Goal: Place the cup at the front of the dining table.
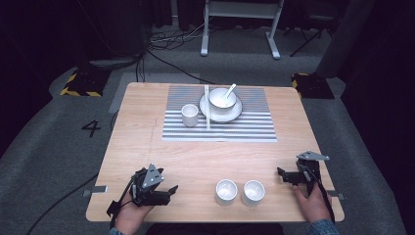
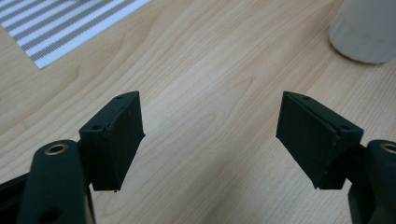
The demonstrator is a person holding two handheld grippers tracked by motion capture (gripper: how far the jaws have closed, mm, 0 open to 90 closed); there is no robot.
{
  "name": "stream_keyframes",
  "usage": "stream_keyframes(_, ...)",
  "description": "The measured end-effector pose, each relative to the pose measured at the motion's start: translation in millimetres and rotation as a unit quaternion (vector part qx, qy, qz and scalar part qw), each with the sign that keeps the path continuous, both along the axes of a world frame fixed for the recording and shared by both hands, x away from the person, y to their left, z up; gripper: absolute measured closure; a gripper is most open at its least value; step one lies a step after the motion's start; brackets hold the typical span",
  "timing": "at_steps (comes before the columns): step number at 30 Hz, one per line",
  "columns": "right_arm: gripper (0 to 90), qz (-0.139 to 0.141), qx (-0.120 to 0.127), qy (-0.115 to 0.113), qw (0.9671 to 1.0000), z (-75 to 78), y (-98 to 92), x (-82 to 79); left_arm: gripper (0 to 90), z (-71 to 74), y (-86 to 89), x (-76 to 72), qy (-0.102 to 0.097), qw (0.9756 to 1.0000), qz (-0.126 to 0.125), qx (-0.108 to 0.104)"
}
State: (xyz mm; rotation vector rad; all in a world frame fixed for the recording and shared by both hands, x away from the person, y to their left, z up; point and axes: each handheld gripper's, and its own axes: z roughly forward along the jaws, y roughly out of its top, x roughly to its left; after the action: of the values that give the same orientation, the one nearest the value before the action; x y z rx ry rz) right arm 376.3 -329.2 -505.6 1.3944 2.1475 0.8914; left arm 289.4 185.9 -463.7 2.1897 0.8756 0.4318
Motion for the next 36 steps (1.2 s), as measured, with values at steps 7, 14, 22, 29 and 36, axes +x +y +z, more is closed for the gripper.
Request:
stream_keyframes(7, 0.1, 0.000, 0.000, 0.000, 1.0000, 0.0, 0.0, 0.0, 22.2, -12.0, -0.7, 4.7, 0.035, 0.9994, -0.007, 0.004)
stream_keyframes(14, 0.1, 0.000, 0.000, 0.000, 1.0000, 0.0, 0.0, 0.0, 21.7, -22.7, 2.7, 9.6, 0.064, 0.9979, 0.002, 0.008)
stream_keyframes(22, 0.1, 0.000, 0.000, 0.000, 1.0000, 0.0, 0.0, 0.0, 21.0, -30.5, 6.5, 6.7, 0.075, 0.9971, 0.003, 0.010)
stream_keyframes(29, 0.1, 0.000, 0.000, 0.000, 1.0000, 0.0, 0.0, 0.0, 16.6, -37.7, 7.0, 1.3, 0.056, 0.9983, 0.007, 0.011)
stream_keyframes(36, 0.1, 0.001, -0.001, 0.000, 1.0000, 0.0, -0.1, -0.2, 14.3, -40.3, 7.1, 1.3, 0.048, 0.9988, 0.009, 0.003)
